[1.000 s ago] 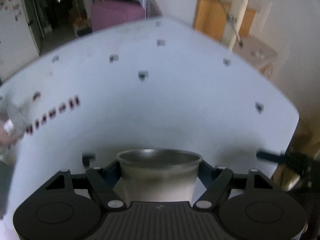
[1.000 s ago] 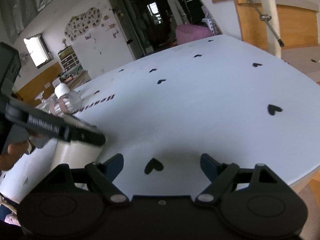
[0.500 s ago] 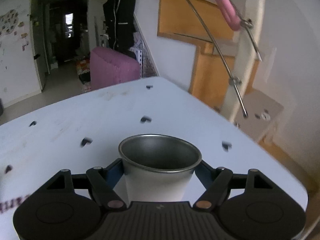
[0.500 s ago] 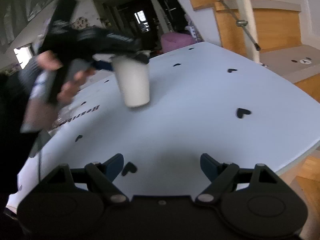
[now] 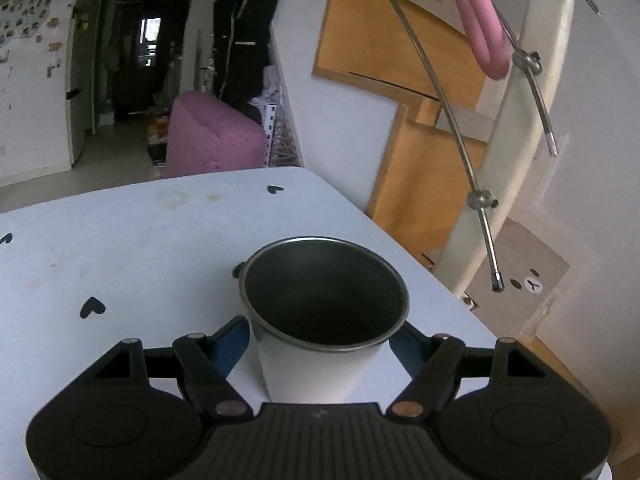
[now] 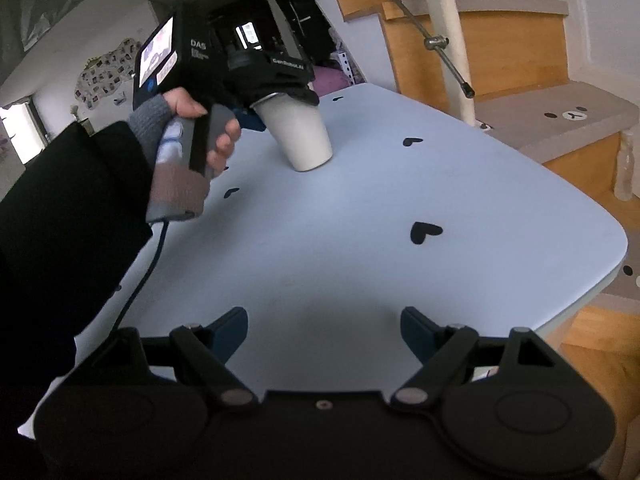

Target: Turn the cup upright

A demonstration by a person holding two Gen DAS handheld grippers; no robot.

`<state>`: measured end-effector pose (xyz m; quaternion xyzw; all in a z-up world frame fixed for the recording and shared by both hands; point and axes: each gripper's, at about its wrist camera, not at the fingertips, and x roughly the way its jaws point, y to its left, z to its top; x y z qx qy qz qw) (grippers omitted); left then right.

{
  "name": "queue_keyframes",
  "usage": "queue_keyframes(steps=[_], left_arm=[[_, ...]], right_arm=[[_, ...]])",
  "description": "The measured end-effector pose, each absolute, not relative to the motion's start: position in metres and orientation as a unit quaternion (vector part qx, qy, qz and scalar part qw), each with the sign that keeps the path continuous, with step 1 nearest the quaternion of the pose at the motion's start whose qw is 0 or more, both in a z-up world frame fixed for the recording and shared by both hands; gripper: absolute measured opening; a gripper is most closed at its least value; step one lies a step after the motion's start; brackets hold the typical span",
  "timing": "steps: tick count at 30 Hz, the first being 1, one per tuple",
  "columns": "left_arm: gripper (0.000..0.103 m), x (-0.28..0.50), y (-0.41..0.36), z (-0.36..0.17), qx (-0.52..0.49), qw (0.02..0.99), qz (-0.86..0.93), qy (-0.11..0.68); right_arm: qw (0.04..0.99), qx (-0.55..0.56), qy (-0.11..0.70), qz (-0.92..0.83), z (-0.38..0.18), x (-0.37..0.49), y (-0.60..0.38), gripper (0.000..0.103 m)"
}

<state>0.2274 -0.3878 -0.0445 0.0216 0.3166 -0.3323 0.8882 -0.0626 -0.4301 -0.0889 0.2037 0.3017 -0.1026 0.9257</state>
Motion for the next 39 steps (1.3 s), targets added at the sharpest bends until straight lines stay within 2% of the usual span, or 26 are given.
queue_keyframes(steps=[1, 3, 5, 12, 20, 23, 25, 29, 39], left_arm=[[0.078, 0.227, -0.389, -0.044, 0.026, 0.887, -0.336, 0.314], [0.089, 0.225, -0.390, -0.044, 0.033, 0.886, -0.341, 0.313], [0.095, 0.225, -0.389, -0.042, 0.033, 0.888, -0.338, 0.311], [0.098, 0.211, -0.358, -0.033, 0.026, 0.883, -0.351, 0.312], [0.099, 0.173, -0.275, -0.011, 0.028, 0.898, -0.333, 0.287], [0.103, 0.156, -0.240, -0.002, 0.035, 0.904, -0.323, 0.277], [0.103, 0.145, -0.219, 0.003, 0.041, 0.911, -0.313, 0.265], [0.103, 0.125, -0.182, 0.006, 0.047, 0.916, -0.293, 0.269], [0.103, 0.074, -0.115, -0.004, 0.040, 0.934, -0.252, 0.250]], right_arm=[[0.925, 0.204, 0.302, -0.103, -0.089, -0.062, -0.430, 0.084], [0.925, 0.205, 0.302, -0.103, -0.089, -0.061, -0.430, 0.084], [0.925, 0.206, 0.302, -0.103, -0.088, -0.061, -0.428, 0.084], [0.933, 0.193, 0.285, -0.105, -0.074, -0.059, -0.420, 0.084], [0.948, 0.175, 0.243, -0.109, -0.049, -0.059, -0.405, 0.084], [0.953, 0.163, 0.232, -0.105, -0.041, -0.057, -0.396, 0.085], [0.956, 0.155, 0.226, -0.101, -0.036, -0.055, -0.390, 0.086], [0.961, 0.144, 0.215, -0.095, -0.030, -0.051, -0.378, 0.094], [0.968, 0.106, 0.204, -0.105, -0.023, -0.053, -0.349, 0.099]])
